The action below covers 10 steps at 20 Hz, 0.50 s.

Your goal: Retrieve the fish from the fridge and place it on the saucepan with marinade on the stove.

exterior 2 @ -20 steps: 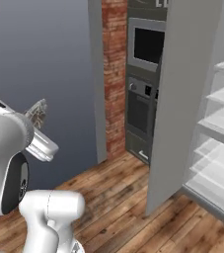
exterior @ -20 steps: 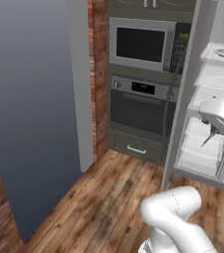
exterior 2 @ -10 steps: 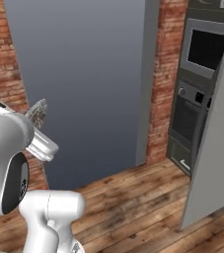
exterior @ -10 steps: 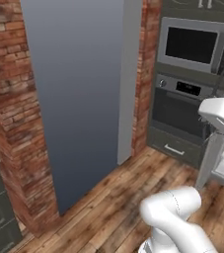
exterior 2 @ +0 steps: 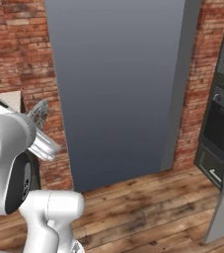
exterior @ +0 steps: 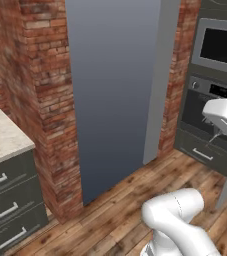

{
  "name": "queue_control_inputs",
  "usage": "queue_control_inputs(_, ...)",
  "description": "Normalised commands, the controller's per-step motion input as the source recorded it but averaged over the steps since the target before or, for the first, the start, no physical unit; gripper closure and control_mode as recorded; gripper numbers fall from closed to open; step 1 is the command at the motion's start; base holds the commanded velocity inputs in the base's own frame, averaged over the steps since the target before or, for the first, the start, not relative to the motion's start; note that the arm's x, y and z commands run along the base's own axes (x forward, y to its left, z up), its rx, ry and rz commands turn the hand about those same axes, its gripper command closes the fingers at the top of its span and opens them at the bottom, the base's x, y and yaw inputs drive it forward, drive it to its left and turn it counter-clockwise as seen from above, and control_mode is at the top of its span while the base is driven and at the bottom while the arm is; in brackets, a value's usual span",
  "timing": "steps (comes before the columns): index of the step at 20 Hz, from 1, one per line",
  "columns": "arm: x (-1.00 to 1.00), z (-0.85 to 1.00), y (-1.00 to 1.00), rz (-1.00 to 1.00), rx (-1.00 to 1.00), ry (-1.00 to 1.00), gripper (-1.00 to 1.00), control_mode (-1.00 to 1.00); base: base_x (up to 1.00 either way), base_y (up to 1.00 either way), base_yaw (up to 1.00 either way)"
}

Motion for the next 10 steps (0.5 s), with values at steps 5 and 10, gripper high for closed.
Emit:
queue_control_inputs(5,0.00,0.00,0.00,0.00,0.00,0.00,1.00,1.00,-0.13,1.00,0.20)
queue_control_inputs(10,0.00,0.00,0.00,0.00,0.00,0.00,1.00,1.00,0.00,1.00,0.29)
